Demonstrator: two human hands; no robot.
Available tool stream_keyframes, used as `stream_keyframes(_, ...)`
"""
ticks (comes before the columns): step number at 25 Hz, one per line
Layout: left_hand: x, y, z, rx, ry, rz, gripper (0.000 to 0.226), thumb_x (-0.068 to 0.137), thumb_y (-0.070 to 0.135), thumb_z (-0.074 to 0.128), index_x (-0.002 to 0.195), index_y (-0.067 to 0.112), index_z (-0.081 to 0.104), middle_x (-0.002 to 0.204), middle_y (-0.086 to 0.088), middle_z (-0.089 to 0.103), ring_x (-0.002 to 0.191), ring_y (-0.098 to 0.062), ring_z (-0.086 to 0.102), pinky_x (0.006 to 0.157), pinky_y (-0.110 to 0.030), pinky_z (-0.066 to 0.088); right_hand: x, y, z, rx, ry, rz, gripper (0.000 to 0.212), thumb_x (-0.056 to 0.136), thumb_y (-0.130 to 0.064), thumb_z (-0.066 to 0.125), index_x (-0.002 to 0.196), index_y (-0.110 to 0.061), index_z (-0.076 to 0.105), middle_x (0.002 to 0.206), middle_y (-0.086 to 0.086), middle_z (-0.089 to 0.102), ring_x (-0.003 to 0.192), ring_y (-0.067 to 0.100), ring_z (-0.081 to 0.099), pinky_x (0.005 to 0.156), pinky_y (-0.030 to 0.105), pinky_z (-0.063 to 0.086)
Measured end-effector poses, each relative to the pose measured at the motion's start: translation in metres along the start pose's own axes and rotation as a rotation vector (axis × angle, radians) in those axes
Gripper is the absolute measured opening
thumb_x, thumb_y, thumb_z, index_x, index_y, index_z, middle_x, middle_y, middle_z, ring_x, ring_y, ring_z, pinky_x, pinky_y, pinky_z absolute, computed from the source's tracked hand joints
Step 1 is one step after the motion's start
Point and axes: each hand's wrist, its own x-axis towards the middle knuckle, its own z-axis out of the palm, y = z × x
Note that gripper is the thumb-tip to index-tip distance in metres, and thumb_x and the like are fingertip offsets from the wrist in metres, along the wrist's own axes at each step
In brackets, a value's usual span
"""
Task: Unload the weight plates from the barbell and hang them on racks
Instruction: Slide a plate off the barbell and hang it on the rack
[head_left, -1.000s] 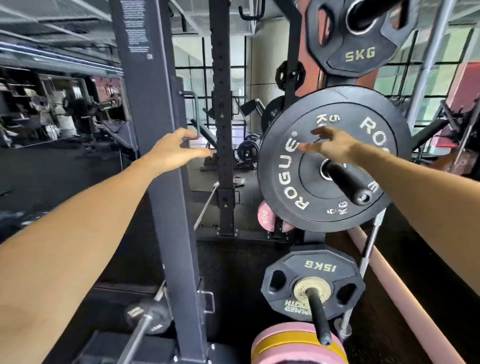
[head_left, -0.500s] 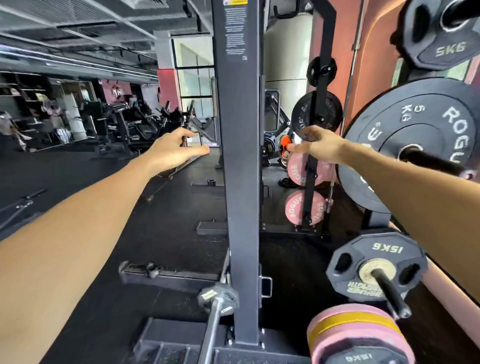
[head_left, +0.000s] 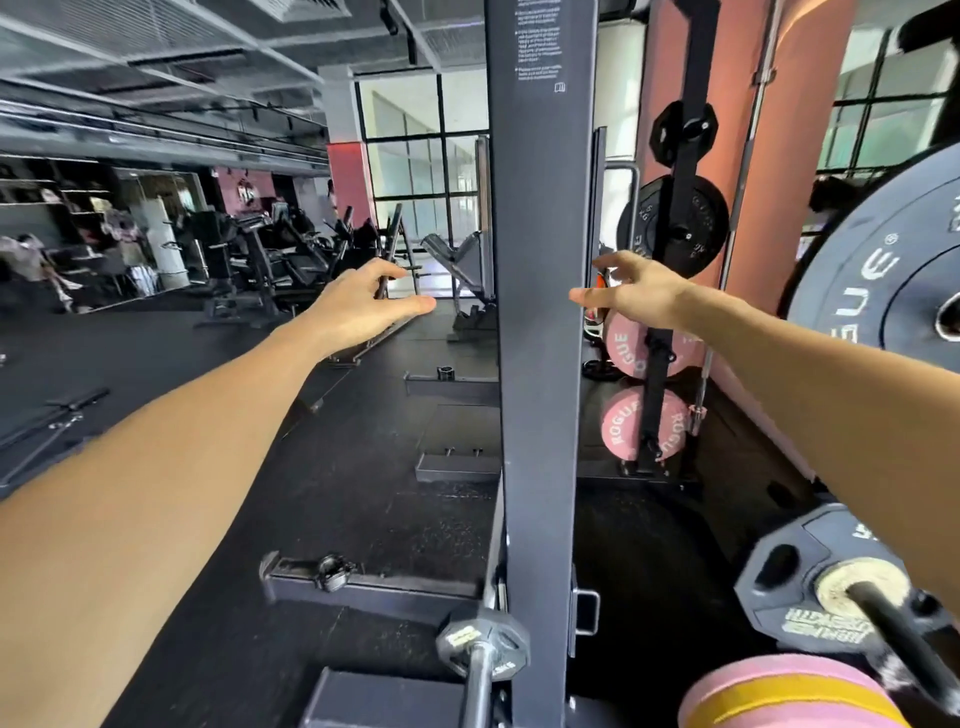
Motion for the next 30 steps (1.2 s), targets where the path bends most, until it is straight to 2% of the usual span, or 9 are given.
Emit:
stream_keyframes(5, 0.019, -0.019, -0.003, -0.046, -0.043, -0.009, 0.067, 0.08, 0.067, 0.064, 0.138, 0.039, 0.046, 0.148, -0.003, 0.04, 0.131, -0.024, 0.043, 0.096, -0.036, 0.036, 0.021, -0.012, 0.027, 0.028, -0.028, 0.025, 0.079, 0.081, -0.051, 0.071, 0.147, -0.024, 0.037, 0.152, 0.007, 0.038, 0.135, 0.02, 0.043, 0.101, 0.024, 0.031)
stream_keyframes(8, 0.022, -0.03, -0.002, -0.071, -0.047, 0.012, 0.068, 0.081, 0.067, 0.063, 0.14, 0.038, 0.045, 0.149, -0.003, 0.04, 0.132, -0.024, 0.043, 0.095, -0.035, 0.035, 0.016, -0.016, 0.038, 0.026, 0.0, 0.049, 0.078, 0.081, -0.051, 0.071, 0.146, -0.025, 0.038, 0.152, 0.008, 0.038, 0.13, 0.02, 0.047, 0.096, 0.023, 0.033)
stream_keyframes(13, 0.006, -0.083, 0.047, -0.114, -0.082, 0.036, 0.068, 0.081, 0.068, 0.062, 0.138, 0.035, 0.046, 0.147, -0.002, 0.044, 0.132, -0.021, 0.043, 0.096, -0.035, 0.035, -0.013, 0.014, 0.096, 0.002, 0.031, 0.079, 0.075, 0.084, -0.048, 0.069, 0.147, -0.023, 0.038, 0.151, 0.008, 0.039, 0.131, 0.021, 0.046, 0.094, 0.022, 0.032)
stream_keyframes(16, -0.011, -0.123, 0.093, -0.165, -0.104, 0.035, 0.065, 0.082, 0.066, 0.063, 0.137, 0.036, 0.047, 0.144, -0.001, 0.045, 0.125, -0.017, 0.046, 0.093, -0.032, 0.035, -0.031, 0.059, 0.148, -0.005, 0.011, 0.113, 0.076, 0.083, -0.05, 0.07, 0.147, -0.024, 0.038, 0.151, 0.008, 0.039, 0.13, 0.022, 0.047, 0.095, 0.024, 0.033)
stream_keyframes(20, -0.037, -0.198, 0.166, -0.151, -0.136, 0.006, 0.067, 0.078, 0.072, 0.062, 0.135, 0.04, 0.047, 0.146, -0.004, 0.044, 0.129, -0.021, 0.045, 0.102, -0.037, 0.037, -0.05, 0.129, 0.226, -0.012, -0.023, 0.146, 0.078, 0.082, -0.053, 0.069, 0.147, -0.025, 0.036, 0.151, 0.007, 0.038, 0.129, 0.022, 0.047, 0.095, 0.026, 0.036)
stream_keyframes(24, -0.066, -0.267, 0.236, -0.153, -0.177, -0.04, 0.068, 0.08, 0.07, 0.061, 0.138, 0.039, 0.045, 0.149, -0.004, 0.041, 0.134, -0.023, 0.042, 0.097, -0.035, 0.034, -0.07, 0.193, 0.298, -0.032, -0.035, 0.182, 0.077, 0.083, -0.055, 0.066, 0.147, -0.025, 0.035, 0.151, 0.007, 0.038, 0.129, 0.023, 0.047, 0.096, 0.029, 0.037)
stream_keyframes(27, -0.087, -0.32, 0.29, -0.151, -0.195, -0.07, 0.068, 0.079, 0.072, 0.061, 0.137, 0.04, 0.046, 0.145, -0.004, 0.044, 0.13, -0.023, 0.044, 0.094, -0.036, 0.034, -0.084, 0.246, 0.354, -0.053, -0.057, 0.195, 0.077, 0.081, -0.059, 0.066, 0.146, -0.029, 0.037, 0.149, 0.005, 0.04, 0.127, 0.023, 0.049, 0.099, 0.033, 0.042)
stream_keyframes(30, -0.106, -0.362, 0.337, -0.144, -0.212, -0.088, 0.067, 0.081, 0.069, 0.061, 0.138, 0.039, 0.045, 0.141, -0.002, 0.045, 0.127, -0.022, 0.045, 0.093, -0.035, 0.033, -0.095, 0.296, 0.402, -0.039, -0.079, 0.2, 0.077, 0.08, -0.059, 0.068, 0.145, -0.03, 0.038, 0.147, 0.006, 0.042, 0.125, 0.023, 0.05, 0.104, 0.032, 0.038)
